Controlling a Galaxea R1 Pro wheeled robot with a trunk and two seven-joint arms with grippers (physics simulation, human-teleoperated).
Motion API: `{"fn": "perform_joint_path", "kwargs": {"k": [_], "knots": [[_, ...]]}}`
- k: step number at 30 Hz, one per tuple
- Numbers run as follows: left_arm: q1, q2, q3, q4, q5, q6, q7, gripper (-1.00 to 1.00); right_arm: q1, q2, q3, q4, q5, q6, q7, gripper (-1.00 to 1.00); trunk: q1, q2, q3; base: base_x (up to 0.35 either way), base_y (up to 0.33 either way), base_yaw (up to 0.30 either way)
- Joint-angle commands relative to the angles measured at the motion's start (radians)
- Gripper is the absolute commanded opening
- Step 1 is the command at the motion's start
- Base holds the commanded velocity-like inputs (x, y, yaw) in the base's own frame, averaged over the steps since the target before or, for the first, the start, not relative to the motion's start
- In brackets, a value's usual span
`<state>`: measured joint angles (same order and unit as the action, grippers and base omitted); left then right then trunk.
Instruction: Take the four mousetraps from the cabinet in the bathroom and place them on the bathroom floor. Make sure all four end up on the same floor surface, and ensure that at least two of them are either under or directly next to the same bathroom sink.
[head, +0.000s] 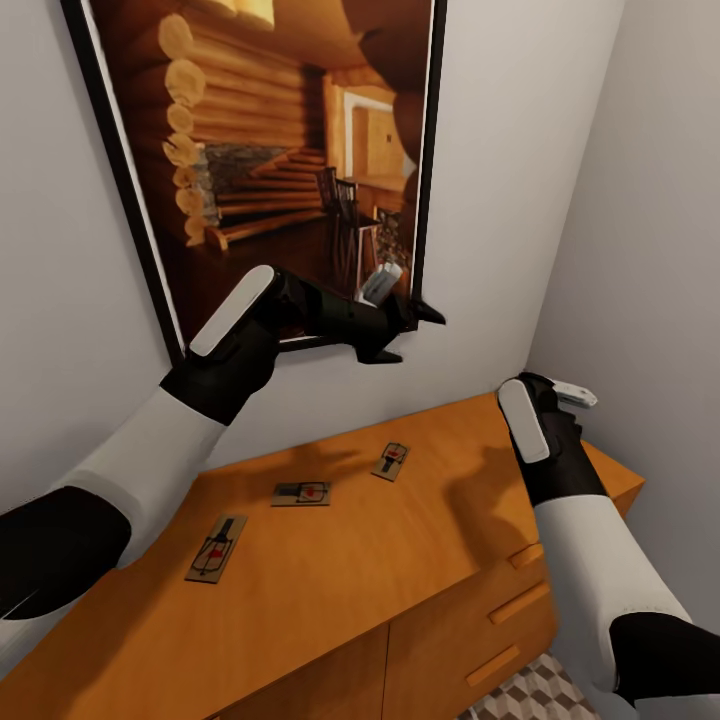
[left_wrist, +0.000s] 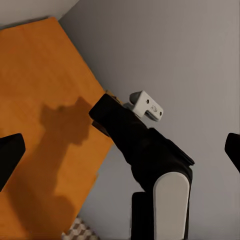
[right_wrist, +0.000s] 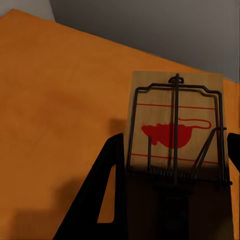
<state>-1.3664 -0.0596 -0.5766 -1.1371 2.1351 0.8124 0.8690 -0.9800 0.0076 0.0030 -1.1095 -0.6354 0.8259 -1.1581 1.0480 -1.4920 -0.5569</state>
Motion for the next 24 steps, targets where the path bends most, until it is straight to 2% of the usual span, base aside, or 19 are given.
{"fn": "perform_joint_path", "kwargs": {"k": [1,9,14,18,19,21,24], "knots": [[0.006,-0.002,0.000,0.000,0.000,0.000,0.006,1.00,0.006,-0.006,0.006,-0.006,-0.001,0.006,0.006,-1.00,0.000,0.000,0.000,0.000,0.000,0.000],[0.050,-0.015,-0.002,0.008,-0.001,0.002,0.051,1.00,0.051,-0.051,0.038,-0.050,-0.007,0.061,0.042,-1.00,0.000,0.000,0.000,0.000,0.000,0.000],[0.050,-0.014,-0.005,0.017,-0.003,0.002,0.079,1.00,0.078,-0.079,0.066,-0.078,-0.008,0.096,0.065,-1.00,0.000,0.000,0.000,0.000,0.000,0.000],[0.050,-0.012,-0.012,0.020,-0.003,0.016,0.102,1.00,0.078,-0.102,0.089,-0.100,-0.009,0.123,0.084,-1.00,0.000,0.000,0.000,0.000,0.000,0.000],[0.050,-0.012,-0.016,0.020,-0.003,0.023,0.591,1.00,0.078,-0.429,0.176,-0.233,-0.009,0.185,2.111,-1.00,0.000,0.000,0.000,0.000,0.000,0.000],[0.049,-0.013,-0.033,0.024,-0.002,0.032,0.634,1.00,0.078,-0.430,0.192,-0.233,-0.009,0.185,2.164,-1.00,0.000,0.000,0.000,0.000,0.000,0.000],[0.024,-0.017,-0.101,0.078,0.004,0.039,0.670,1.00,0.078,-0.431,0.204,-0.231,-0.009,0.185,2.253,-1.00,0.000,0.000,0.000,0.000,0.000,0.000]]}}
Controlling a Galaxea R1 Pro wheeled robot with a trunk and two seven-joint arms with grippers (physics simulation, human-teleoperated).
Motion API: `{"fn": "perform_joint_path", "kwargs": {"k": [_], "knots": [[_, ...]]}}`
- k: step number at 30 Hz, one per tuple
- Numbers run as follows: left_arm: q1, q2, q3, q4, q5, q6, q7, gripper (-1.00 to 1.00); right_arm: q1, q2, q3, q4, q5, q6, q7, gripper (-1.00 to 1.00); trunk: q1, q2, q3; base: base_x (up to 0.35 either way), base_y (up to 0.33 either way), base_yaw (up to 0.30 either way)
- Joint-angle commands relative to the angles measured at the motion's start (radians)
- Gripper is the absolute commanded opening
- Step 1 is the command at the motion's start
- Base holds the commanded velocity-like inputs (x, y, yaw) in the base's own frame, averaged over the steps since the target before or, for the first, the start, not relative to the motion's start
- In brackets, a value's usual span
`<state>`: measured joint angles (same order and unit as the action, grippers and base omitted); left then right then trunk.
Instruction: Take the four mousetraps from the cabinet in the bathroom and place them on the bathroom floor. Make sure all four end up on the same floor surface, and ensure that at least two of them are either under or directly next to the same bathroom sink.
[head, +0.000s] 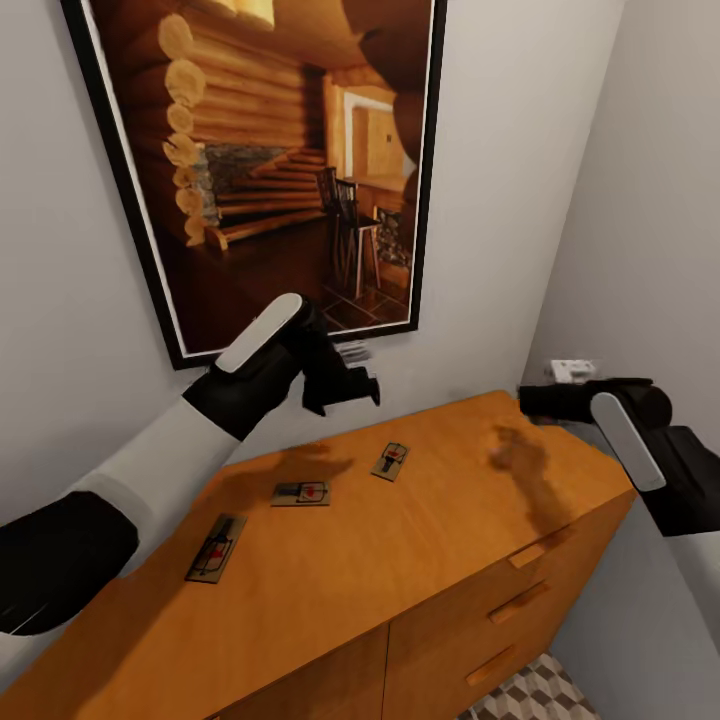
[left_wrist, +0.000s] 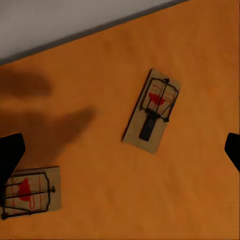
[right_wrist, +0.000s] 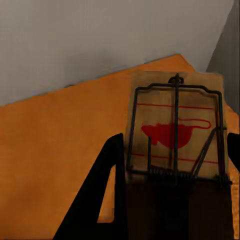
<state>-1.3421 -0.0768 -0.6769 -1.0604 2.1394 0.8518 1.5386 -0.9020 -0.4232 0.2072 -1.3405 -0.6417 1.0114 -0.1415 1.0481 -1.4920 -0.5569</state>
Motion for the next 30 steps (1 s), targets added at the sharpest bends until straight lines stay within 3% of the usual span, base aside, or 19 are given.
{"fn": "perform_joint_path", "kwargs": {"k": [1,3,6,16,19,23,30], "knots": [[-0.006,-0.001,-0.015,0.014,0.001,0.000,0.003,1.00,0.000,0.000,0.001,0.000,-0.003,0.000,1.247,-1.00,0.000,0.000,0.000,0.000,0.000,0.000],[-0.021,-0.015,-0.061,0.071,0.005,0.001,0.009,1.00,0.000,0.001,0.003,0.004,-0.003,0.000,1.277,-1.00,0.000,0.000,0.000,0.000,0.000,0.000],[-0.031,-0.028,-0.090,0.123,0.006,0.002,0.012,1.00,0.000,0.002,0.004,0.016,-0.003,-0.001,1.291,-1.00,0.000,0.000,0.000,0.000,0.000,0.000],[-0.082,-0.038,-0.135,0.275,0.005,0.001,0.014,1.00,0.000,0.004,0.006,0.057,0.004,-0.003,1.296,-1.00,0.000,0.000,0.000,0.000,0.000,0.000],[-0.096,-0.038,-0.167,0.319,0.005,0.002,0.014,1.00,0.000,0.004,0.005,0.062,0.005,-0.004,1.297,-1.00,0.000,0.000,0.000,0.000,0.000,0.000],[-0.099,-0.039,-0.229,0.352,0.004,0.002,0.014,1.00,0.000,0.004,0.004,0.064,0.004,-0.005,1.297,-1.00,0.000,0.000,0.000,0.000,0.000,0.000],[-0.104,-0.045,-0.265,0.348,0.007,0.002,0.013,1.00,0.000,0.004,0.003,0.064,0.004,-0.005,1.297,-1.00,0.000,0.000,0.000,0.000,0.000,0.000]]}}
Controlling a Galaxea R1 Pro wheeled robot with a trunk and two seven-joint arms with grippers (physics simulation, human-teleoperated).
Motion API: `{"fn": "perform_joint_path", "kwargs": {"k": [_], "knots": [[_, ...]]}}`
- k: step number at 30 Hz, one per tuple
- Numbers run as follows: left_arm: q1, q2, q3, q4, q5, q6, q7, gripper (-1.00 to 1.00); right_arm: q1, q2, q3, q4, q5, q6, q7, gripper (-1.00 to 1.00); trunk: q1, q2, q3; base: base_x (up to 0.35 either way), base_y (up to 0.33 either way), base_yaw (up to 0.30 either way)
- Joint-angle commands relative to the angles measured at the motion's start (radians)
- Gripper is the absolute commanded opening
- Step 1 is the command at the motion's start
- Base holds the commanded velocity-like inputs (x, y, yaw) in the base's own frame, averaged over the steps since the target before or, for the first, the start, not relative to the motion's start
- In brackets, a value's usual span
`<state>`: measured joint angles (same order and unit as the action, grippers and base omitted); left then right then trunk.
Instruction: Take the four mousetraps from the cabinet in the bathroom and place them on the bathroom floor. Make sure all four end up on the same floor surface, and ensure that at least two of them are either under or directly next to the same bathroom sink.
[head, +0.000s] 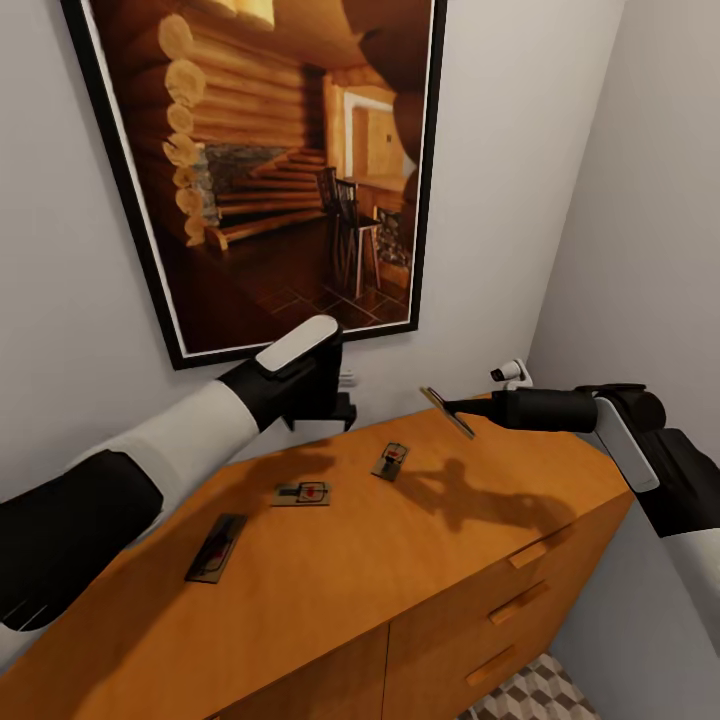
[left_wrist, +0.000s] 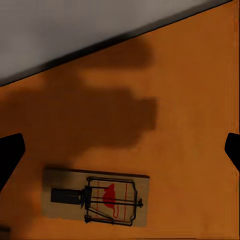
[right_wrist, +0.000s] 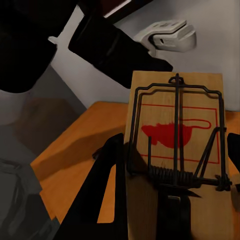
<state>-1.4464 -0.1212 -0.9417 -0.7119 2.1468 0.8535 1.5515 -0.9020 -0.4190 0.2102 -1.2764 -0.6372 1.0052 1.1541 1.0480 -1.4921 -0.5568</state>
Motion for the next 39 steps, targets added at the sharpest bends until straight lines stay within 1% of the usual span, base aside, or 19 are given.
{"fn": "perform_joint_path", "kwargs": {"k": [1,3,8,11,14,15,17,20,25,31,35,36,39], "knots": [[0.000,-0.002,0.000,-0.003,0.000,0.000,0.000,1.00,0.000,0.000,0.000,0.000,-0.001,0.001,0.001,-1.00,0.000,0.000,0.000,0.000,0.000,0.000],[-0.002,-0.010,0.000,-0.016,-0.001,-0.001,-0.001,1.00,0.000,0.000,0.000,0.000,-0.001,0.001,0.001,-1.00,0.000,0.000,0.000,0.000,0.000,0.000],[-0.006,-0.019,0.005,-0.032,-0.001,-0.003,-0.011,1.00,0.000,0.000,0.000,0.000,-0.001,0.001,0.001,-1.00,0.000,0.000,0.000,0.000,0.000,0.000],[-0.007,-0.021,0.009,-0.041,-0.001,-0.004,-0.047,1.00,0.000,0.000,0.000,0.000,-0.001,0.001,0.001,-1.00,0.000,0.000,0.000,0.000,0.000,0.000],[-0.008,-0.021,0.011,-0.055,-0.001,-0.003,-0.141,1.00,0.000,-0.001,0.000,0.000,0.001,0.001,0.000,-1.00,0.000,0.000,0.000,0.000,0.000,0.000],[-0.008,-0.021,0.011,-0.057,-0.002,-0.003,-0.159,1.00,0.000,-0.001,0.000,0.000,0.001,0.001,0.000,-1.00,0.000,0.000,0.000,0.000,0.000,0.000],[-0.008,-0.021,0.011,-0.059,-0.005,-0.003,-0.223,1.00,0.000,-0.001,0.000,0.000,0.002,0.001,0.000,-1.00,0.000,0.000,0.000,0.000,0.000,0.000],[-0.007,-0.021,0.010,-0.054,-0.008,-0.003,-0.261,1.00,0.000,-0.001,-0.001,0.000,0.002,0.001,-0.001,-1.00,0.000,0.000,0.000,0.000,0.000,0.000],[-0.003,-0.020,0.004,-0.050,-0.010,-0.003,-0.277,1.00,0.000,-0.001,-0.001,0.000,0.003,0.001,-0.004,-1.00,0.000,0.000,0.000,0.000,0.000,0.000],[-0.001,-0.020,-0.002,-0.050,-0.012,-0.003,-0.280,1.00,0.000,0.000,-0.001,0.000,0.004,0.001,-0.007,-1.00,0.000,0.000,0.000,0.000,0.000,0.000],[0.000,-0.020,-0.028,-0.051,-0.030,-0.002,-0.280,1.00,0.000,0.000,-0.001,0.000,0.005,0.000,-0.008,-1.00,0.000,0.000,0.000,0.000,0.000,0.000],[0.000,-0.019,-0.040,-0.052,-0.040,-0.002,-0.281,1.00,0.000,0.000,-0.002,0.000,0.005,0.000,-0.008,-1.00,0.000,0.000,0.000,0.000,0.000,0.000],[0.001,-0.019,-0.054,-0.054,-0.051,-0.002,-0.281,1.00,0.000,0.000,-0.002,0.001,0.005,0.001,-0.009,-1.00,0.000,0.000,0.000,0.000,0.000,0.000]]}}
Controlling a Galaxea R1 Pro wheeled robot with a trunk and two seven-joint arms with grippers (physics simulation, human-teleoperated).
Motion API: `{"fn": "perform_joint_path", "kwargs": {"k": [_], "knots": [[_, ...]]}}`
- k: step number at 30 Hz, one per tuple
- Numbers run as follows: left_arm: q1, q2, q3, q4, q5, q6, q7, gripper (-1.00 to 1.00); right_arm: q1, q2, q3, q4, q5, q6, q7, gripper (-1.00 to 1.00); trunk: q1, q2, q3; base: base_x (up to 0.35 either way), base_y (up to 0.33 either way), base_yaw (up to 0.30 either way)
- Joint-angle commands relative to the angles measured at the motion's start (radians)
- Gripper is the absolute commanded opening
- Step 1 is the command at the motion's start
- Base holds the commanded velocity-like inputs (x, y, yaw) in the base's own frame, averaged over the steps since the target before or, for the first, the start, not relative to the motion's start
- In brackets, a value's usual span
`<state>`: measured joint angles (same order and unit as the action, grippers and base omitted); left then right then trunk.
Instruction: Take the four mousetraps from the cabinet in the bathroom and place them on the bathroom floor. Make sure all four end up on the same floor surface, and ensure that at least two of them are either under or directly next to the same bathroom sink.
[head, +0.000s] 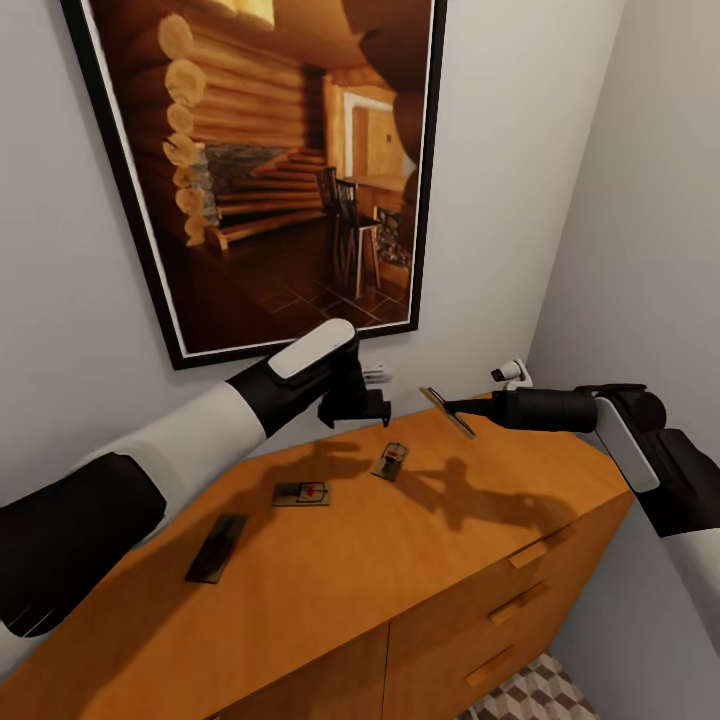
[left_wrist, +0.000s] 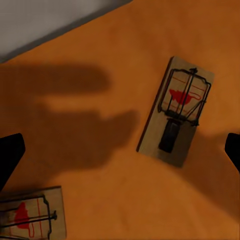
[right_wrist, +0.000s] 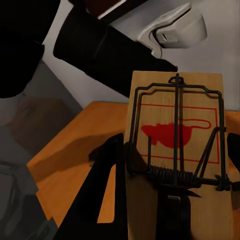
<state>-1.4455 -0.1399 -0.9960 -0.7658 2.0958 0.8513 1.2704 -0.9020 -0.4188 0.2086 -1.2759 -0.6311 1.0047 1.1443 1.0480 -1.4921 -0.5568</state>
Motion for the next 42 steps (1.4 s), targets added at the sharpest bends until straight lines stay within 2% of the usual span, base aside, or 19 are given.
{"fn": "perform_joint_path", "kwargs": {"k": [1,14,42], "knots": [[0.000,0.000,-0.002,-0.001,-0.002,0.000,0.000,1.00,0.000,0.000,0.000,0.000,-0.001,0.001,0.001,-1.00,0.000,0.000,0.000,0.000,0.000,-0.005],[0.000,0.002,-0.011,-0.007,-0.008,0.000,0.000,1.00,0.000,0.001,0.000,0.013,-0.001,0.000,-0.005,-1.00,0.000,0.000,0.011,0.000,0.000,-0.128],[0.004,0.003,-0.019,-0.009,-0.009,0.000,0.000,1.00,0.000,0.000,0.000,0.019,0.001,0.001,-0.022,-1.00,0.000,0.000,0.012,0.000,0.000,-0.005]]}}
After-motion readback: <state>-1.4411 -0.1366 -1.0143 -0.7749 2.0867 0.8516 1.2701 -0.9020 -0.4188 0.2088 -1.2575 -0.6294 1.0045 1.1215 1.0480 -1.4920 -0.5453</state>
